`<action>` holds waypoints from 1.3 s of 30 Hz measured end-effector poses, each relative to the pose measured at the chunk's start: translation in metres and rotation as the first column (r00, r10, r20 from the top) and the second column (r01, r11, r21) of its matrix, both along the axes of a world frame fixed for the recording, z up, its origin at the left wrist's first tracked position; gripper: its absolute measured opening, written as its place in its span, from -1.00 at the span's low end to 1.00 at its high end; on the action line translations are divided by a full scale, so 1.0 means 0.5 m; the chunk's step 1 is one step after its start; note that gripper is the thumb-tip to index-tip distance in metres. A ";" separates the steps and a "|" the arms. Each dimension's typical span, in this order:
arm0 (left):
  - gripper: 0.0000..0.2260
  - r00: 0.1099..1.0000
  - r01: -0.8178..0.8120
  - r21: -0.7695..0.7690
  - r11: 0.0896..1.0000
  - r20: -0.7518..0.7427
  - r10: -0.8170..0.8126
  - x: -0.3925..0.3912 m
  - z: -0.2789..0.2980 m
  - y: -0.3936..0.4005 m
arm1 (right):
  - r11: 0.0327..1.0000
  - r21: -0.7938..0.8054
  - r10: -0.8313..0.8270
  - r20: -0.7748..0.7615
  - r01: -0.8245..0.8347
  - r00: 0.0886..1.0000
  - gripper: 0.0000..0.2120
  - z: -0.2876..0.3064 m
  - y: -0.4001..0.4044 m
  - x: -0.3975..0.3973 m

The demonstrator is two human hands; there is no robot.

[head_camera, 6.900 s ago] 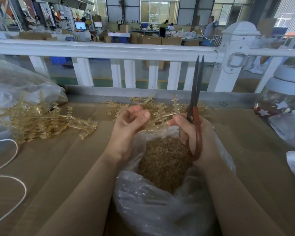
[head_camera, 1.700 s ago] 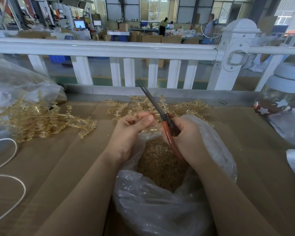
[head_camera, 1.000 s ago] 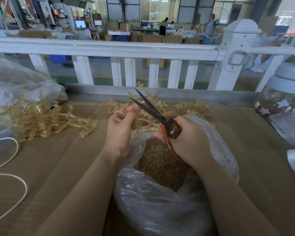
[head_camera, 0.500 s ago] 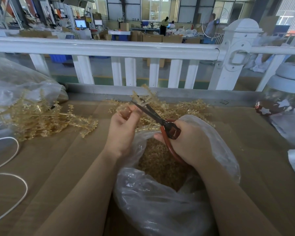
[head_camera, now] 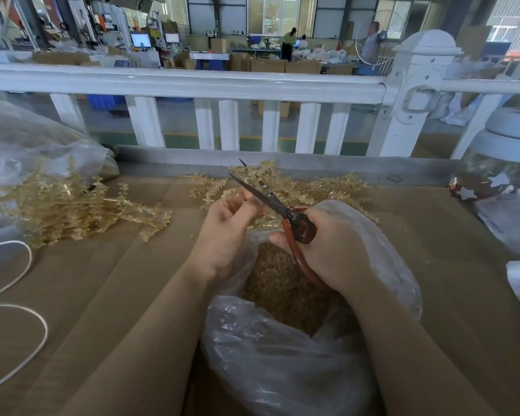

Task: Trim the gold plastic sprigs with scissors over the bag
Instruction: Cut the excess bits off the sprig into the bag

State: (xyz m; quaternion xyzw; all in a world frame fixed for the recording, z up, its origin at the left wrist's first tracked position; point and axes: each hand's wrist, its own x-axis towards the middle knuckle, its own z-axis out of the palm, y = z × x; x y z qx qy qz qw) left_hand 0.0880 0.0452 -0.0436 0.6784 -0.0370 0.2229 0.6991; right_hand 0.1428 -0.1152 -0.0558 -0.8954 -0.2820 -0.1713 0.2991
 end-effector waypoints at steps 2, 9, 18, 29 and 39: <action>-0.82 1.000 -0.003 -0.018 1.000 -0.017 0.003 0.001 -0.001 0.001 | 0.999 0.031 0.028 -0.050 -0.026 0.998 -0.30 -0.004 0.002 0.003; -0.74 1.000 -0.005 -0.037 0.999 -0.008 0.004 0.002 0.001 0.003 | 0.996 0.073 0.048 -0.072 -0.043 0.996 -0.31 -0.014 0.005 0.006; -0.75 0.997 -0.058 -0.019 0.998 -0.044 0.057 0.008 -0.006 0.006 | 0.996 0.069 0.051 -0.033 -0.049 0.998 -0.31 -0.015 0.008 0.006; -0.81 0.988 -0.150 -0.329 0.932 -0.029 0.149 0.015 -0.005 0.024 | 0.998 0.010 0.059 -0.034 -0.059 0.998 -0.19 -0.003 -0.002 0.001; -0.82 0.976 -0.217 -0.371 0.903 -0.099 0.193 0.006 -0.003 0.028 | 0.995 0.081 0.054 -0.033 -0.051 0.998 -0.75 -0.007 -0.002 0.002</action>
